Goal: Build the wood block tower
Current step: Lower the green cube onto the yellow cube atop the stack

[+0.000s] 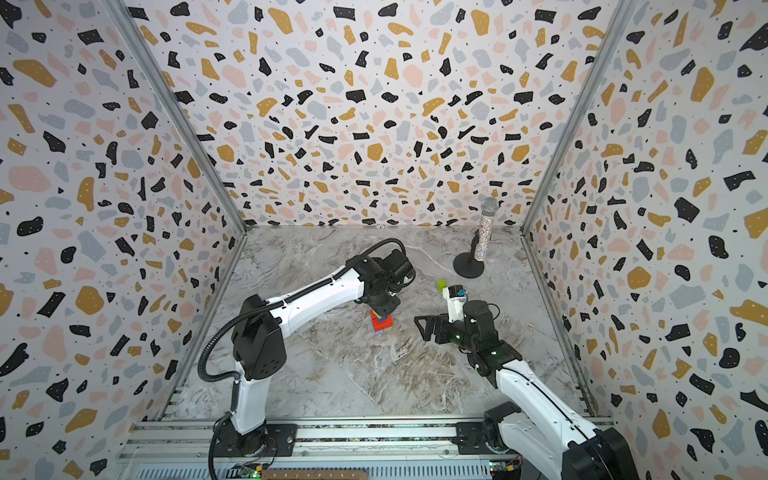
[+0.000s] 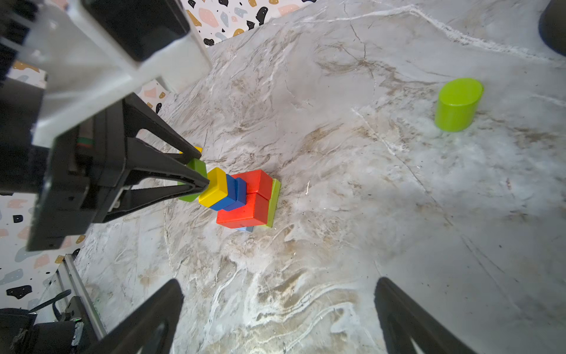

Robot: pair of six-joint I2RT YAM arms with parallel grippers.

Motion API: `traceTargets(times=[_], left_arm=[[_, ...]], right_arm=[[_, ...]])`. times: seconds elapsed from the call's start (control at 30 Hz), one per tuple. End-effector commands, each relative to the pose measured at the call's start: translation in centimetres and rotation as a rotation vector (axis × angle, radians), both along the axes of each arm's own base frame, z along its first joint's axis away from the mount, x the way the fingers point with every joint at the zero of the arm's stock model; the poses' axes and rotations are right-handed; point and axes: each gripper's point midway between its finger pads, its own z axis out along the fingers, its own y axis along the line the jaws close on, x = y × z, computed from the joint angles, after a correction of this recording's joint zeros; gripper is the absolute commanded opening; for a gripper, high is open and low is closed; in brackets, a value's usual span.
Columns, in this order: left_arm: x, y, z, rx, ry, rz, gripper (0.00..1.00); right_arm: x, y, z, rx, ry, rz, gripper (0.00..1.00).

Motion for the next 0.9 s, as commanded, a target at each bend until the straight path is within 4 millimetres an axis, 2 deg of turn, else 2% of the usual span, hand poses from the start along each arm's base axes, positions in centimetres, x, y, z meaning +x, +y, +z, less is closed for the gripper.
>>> traceTargets(times=[0.0, 0.87], left_arm=[[0.53, 0.03, 0.11, 0.008, -0.009, -0.002, 0.27], [1.01, 0.21, -0.50, 0.016, -0.002, 0.011, 0.29]], right_arm=[[-0.03, 0.07, 0.39, 0.013, -0.020, 0.008, 0.99], [-0.04, 0.13, 0.59, 0.015, -0.023, 0.012, 0.99]])
